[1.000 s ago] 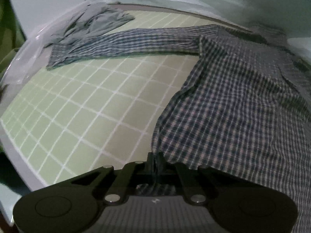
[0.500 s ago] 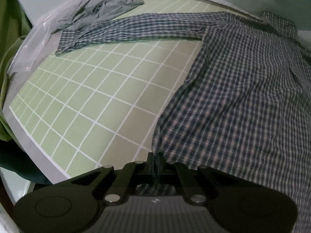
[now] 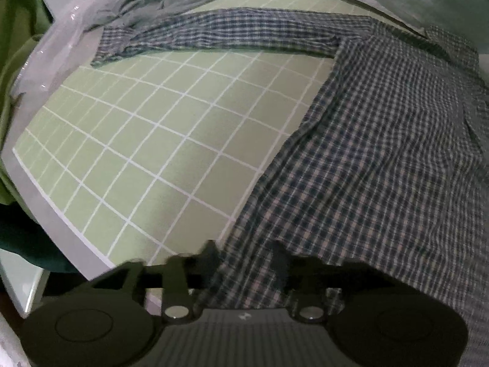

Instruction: Fold clothes

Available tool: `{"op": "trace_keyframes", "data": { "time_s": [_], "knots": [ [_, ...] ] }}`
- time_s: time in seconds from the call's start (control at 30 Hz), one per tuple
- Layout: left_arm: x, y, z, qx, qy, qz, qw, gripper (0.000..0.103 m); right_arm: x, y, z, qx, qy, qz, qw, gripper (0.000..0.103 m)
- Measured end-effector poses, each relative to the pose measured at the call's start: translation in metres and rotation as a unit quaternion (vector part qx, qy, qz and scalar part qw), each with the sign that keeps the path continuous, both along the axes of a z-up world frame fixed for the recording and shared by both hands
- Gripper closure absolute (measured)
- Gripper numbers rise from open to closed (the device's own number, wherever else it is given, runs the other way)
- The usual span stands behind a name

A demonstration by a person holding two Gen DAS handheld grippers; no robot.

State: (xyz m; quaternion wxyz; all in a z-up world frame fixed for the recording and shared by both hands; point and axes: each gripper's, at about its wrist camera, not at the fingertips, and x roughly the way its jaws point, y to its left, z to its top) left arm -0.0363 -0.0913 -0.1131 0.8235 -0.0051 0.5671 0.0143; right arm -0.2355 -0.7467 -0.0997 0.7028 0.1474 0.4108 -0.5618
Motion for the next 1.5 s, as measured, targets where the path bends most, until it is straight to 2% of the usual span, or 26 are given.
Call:
{"op": "trace_keyframes", "data": {
  "time_s": [0.1, 0.2, 0.3, 0.43, 0.53, 0.63, 0.77, 0.87, 1.07, 1.2, 1.3, 1.4, 1.47, 1.5],
  "knots": [
    [0.006, 0.005, 0.003, -0.009, 0.000, -0.018, 0.9998, 0.031, 0.018, 0.040, 0.014, 0.008, -0.041, 0.033, 0.999, 0.001],
    [0.016, 0.012, 0.008, -0.006, -0.006, -0.055, 0.9985, 0.027, 0.050, 0.103, 0.021, 0.019, -0.057, 0.096, 0.994, 0.001],
    [0.026, 0.026, 0.015, 0.008, -0.026, -0.088, 0.9957, 0.016, 0.088, 0.180, 0.024, 0.032, -0.071, 0.159, 0.984, 0.001],
    [0.050, 0.062, 0.020, 0.005, -0.044, -0.097, 0.9943, 0.015, 0.131, 0.271, 0.018, 0.077, -0.094, 0.219, 0.968, 0.001],
    [0.075, 0.097, 0.020, -0.005, -0.056, -0.079, 0.9953, 0.014, 0.159, 0.332, 0.008, 0.106, -0.093, 0.254, 0.957, 0.001],
    [0.105, 0.134, 0.020, -0.028, -0.064, -0.041, 0.9967, 0.013, 0.172, 0.373, 0.004, 0.140, -0.108, 0.251, 0.952, 0.001],
    [0.152, 0.182, 0.019, -0.046, -0.073, 0.022, 0.9960, 0.013, 0.181, 0.404, 0.005, 0.164, -0.126, 0.233, 0.950, 0.000],
    [0.187, 0.211, 0.016, -0.051, -0.083, 0.058, 0.9935, 0.013, 0.187, 0.416, 0.006, 0.158, -0.111, 0.222, 0.956, 0.000],
    [0.241, 0.245, 0.005, -0.039, -0.088, 0.093, 0.9909, 0.014, 0.197, 0.438, 0.008, 0.146, -0.075, 0.202, 0.965, 0.000],
    [0.254, 0.247, 0.003, -0.059, -0.105, 0.079, 0.9895, 0.015, 0.201, 0.442, 0.010, 0.140, -0.059, 0.188, 0.970, 0.000],
    [0.259, 0.239, -0.003, -0.049, -0.104, 0.060, 0.9916, 0.016, 0.203, 0.441, 0.008, 0.141, -0.055, 0.171, 0.974, 0.000],
    [0.260, 0.229, -0.003, -0.026, -0.108, 0.028, 0.9934, 0.026, 0.204, 0.439, 0.006, 0.145, -0.054, 0.153, 0.976, 0.000],
    [0.261, 0.224, -0.003, -0.007, -0.109, 0.011, 0.9940, 0.036, 0.205, 0.439, 0.005, 0.147, -0.052, 0.145, 0.977, 0.000],
    [0.262, 0.221, -0.002, 0.004, -0.110, 0.007, 0.9939, 0.045, 0.206, 0.440, 0.004, 0.146, -0.050, 0.144, 0.977, 0.000]
  ]
}}
